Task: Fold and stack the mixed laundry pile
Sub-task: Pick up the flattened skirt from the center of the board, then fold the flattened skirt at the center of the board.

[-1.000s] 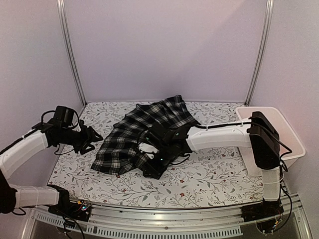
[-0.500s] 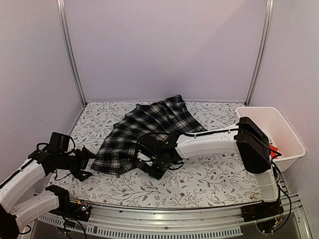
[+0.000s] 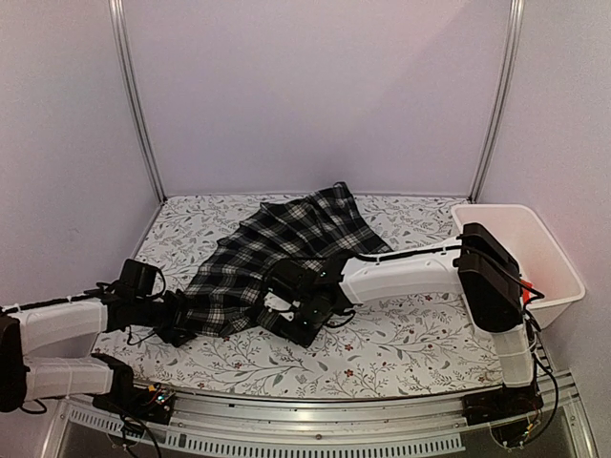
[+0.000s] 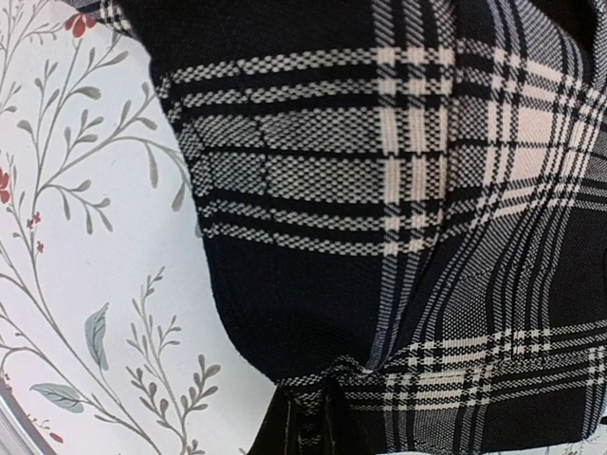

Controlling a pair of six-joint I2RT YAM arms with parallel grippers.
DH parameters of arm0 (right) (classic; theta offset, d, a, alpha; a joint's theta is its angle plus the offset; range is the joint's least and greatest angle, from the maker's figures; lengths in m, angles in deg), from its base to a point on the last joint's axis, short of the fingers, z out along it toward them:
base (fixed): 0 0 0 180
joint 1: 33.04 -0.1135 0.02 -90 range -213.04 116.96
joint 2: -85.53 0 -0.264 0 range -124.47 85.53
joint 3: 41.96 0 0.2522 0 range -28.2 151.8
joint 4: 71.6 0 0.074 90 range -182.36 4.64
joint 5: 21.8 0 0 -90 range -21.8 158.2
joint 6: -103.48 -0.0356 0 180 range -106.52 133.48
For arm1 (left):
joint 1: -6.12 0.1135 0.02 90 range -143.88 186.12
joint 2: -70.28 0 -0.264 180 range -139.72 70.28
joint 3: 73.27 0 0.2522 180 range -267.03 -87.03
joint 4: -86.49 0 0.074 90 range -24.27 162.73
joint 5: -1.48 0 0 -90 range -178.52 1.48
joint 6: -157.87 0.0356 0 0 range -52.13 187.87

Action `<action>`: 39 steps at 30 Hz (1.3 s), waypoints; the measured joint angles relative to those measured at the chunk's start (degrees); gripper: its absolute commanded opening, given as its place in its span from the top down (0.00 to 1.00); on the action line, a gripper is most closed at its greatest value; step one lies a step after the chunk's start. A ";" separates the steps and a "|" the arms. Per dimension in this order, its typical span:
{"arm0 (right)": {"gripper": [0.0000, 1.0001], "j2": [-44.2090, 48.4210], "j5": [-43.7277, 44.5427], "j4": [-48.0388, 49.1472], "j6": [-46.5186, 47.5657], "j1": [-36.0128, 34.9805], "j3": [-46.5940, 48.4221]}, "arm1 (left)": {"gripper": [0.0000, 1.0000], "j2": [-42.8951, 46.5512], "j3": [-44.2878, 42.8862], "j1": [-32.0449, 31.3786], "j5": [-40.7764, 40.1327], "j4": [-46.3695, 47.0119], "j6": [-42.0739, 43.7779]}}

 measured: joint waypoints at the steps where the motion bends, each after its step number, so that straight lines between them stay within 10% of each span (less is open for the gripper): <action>1: 1.00 0.22 -0.96 0.00 0.13 -0.17 -0.26 | 0.38 -1.70 -0.26 -0.07 0.07 1.97 -0.17; 6: 1.00 1.62 -6.43 -0.24 1.53 -0.48 -1.46 | 0.99 -8.87 -1.53 0.42 -2.21 9.11 0.96; 23: 1.00 3.98 -29.31 -1.11 3.15 -0.39 8.37 | 1.00 15.37 -22.64 4.57 -17.27 -20.46 6.51; 39: 1.00 21.55 -45.42 21.90 -11.80 17.97 -15.47 | 1.00 -35.17 -65.26 -1.14 -9.94 -12.98 23.65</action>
